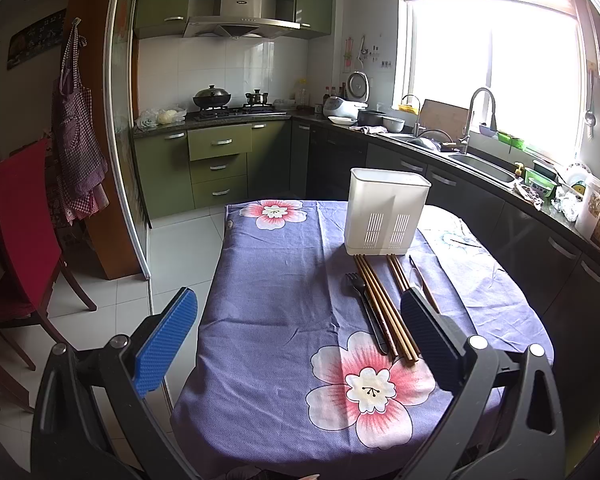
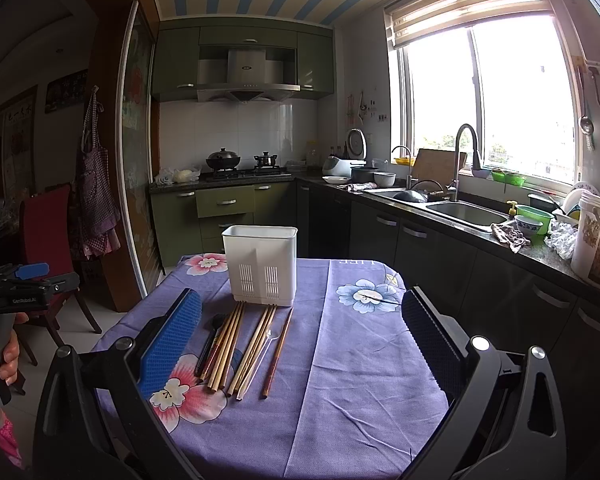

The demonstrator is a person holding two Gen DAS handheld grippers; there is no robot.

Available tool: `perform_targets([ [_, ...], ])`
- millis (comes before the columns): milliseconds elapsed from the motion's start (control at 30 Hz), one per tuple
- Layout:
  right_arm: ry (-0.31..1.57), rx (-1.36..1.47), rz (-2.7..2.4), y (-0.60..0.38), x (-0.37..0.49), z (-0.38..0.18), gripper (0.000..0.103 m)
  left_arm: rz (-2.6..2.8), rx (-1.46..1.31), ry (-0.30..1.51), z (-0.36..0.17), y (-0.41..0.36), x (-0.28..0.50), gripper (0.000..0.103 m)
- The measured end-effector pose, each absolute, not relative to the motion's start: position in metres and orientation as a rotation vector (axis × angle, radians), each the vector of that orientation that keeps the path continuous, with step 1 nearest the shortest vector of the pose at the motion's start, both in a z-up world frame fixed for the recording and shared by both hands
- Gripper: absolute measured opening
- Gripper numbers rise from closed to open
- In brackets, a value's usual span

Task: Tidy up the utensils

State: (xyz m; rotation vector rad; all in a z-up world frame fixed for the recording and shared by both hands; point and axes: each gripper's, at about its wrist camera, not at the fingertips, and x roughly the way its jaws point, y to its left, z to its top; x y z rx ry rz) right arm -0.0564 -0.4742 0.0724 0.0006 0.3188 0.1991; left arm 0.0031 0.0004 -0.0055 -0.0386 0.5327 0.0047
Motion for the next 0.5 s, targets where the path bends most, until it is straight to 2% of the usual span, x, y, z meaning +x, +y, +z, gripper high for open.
perform_targets([
  [500, 0.322, 0.001, 0.2, -0.4702, -0.0553, 0.0678, 0.099, 0.004, -0.038, 0.535, -0.0155, -0.0035, 0.005, 0.097],
])
